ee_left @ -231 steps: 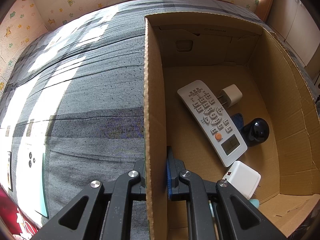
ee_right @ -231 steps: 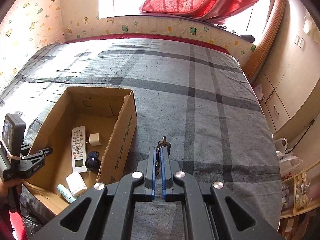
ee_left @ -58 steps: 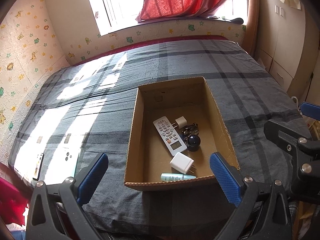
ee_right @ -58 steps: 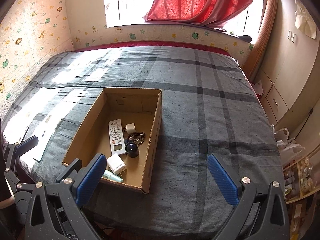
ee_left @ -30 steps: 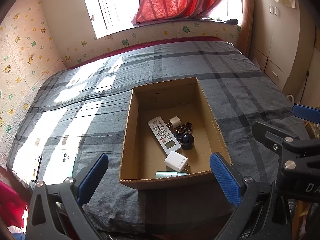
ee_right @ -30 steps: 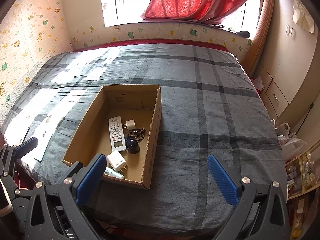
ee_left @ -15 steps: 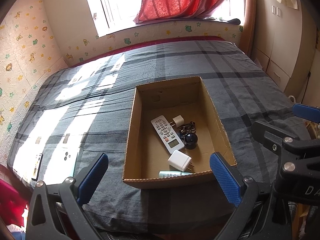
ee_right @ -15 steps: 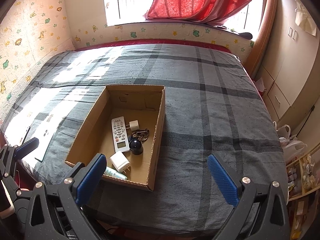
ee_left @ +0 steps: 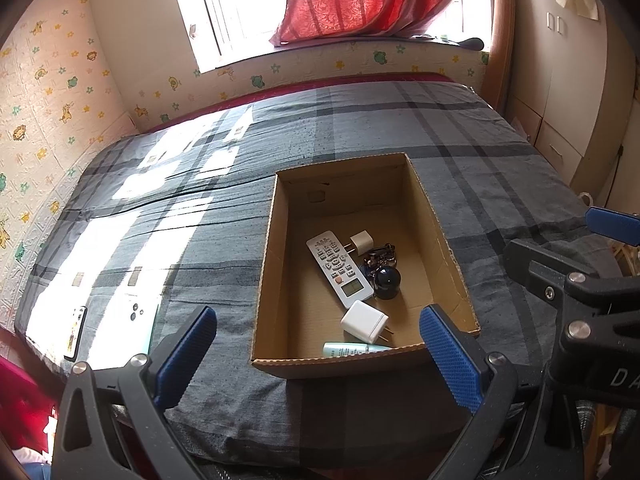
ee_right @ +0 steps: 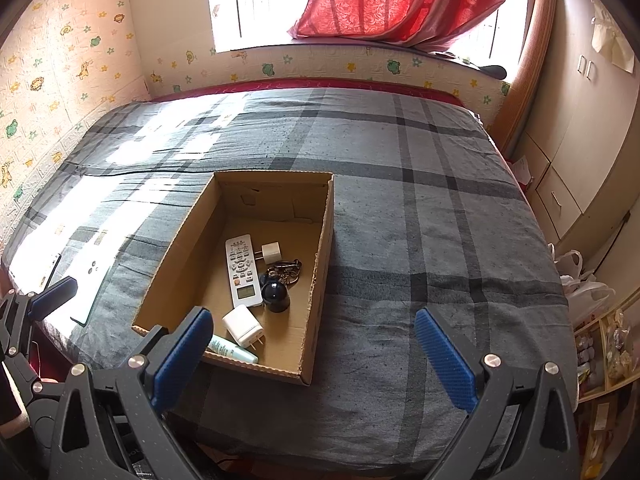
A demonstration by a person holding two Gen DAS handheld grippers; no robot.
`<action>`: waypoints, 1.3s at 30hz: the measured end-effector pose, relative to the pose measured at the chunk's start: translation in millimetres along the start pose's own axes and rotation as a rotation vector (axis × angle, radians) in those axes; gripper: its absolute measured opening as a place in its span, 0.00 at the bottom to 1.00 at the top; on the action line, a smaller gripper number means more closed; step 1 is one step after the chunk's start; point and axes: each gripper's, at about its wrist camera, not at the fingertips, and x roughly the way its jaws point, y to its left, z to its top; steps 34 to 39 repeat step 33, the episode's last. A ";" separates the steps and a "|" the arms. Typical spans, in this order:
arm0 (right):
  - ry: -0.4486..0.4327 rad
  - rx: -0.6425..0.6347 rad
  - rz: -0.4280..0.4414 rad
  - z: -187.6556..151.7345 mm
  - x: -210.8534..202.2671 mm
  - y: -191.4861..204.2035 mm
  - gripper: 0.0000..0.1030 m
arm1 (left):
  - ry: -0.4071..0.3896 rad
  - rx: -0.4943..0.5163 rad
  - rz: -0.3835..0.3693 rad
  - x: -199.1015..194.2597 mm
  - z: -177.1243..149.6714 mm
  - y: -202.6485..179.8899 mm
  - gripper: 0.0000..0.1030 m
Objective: Organize rigid objects
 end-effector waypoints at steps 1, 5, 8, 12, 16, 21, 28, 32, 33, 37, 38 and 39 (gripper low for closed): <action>0.001 -0.001 -0.001 0.2 0.4 0.4 1.00 | 0.000 0.000 0.001 -0.3 0.0 -0.2 1.00; 0.005 -0.004 0.003 1.2 2.7 0.8 1.00 | 0.003 0.004 0.001 0.9 0.6 -1.0 1.00; 0.006 -0.003 0.003 1.6 3.9 1.1 1.00 | 0.005 0.006 0.001 1.3 0.5 -1.4 1.00; 0.007 -0.003 0.003 1.8 4.0 1.1 1.00 | 0.007 0.008 0.003 1.8 0.7 -1.2 1.00; 0.011 -0.002 0.004 1.7 5.5 0.5 1.00 | 0.006 0.011 0.001 1.8 2.0 -1.3 1.00; 0.009 -0.005 0.003 2.6 6.0 1.4 1.00 | 0.008 0.012 0.000 3.4 3.3 -1.6 1.00; 0.014 -0.006 0.005 3.3 8.9 2.1 1.00 | 0.010 0.017 -0.004 6.1 4.1 -2.3 1.00; 0.009 -0.002 0.004 4.4 10.5 0.7 1.00 | 0.003 0.025 0.002 8.6 3.7 -2.3 1.00; 0.007 0.001 0.007 4.8 11.4 -0.3 1.00 | 0.004 0.027 0.006 10.0 3.6 -2.7 1.00; 0.007 0.001 0.007 4.8 11.4 -0.3 1.00 | 0.004 0.027 0.006 10.0 3.6 -2.7 1.00; 0.007 0.001 0.007 4.8 11.4 -0.3 1.00 | 0.004 0.027 0.006 10.0 3.6 -2.7 1.00; 0.007 0.001 0.007 4.8 11.4 -0.3 1.00 | 0.004 0.027 0.006 10.0 3.6 -2.7 1.00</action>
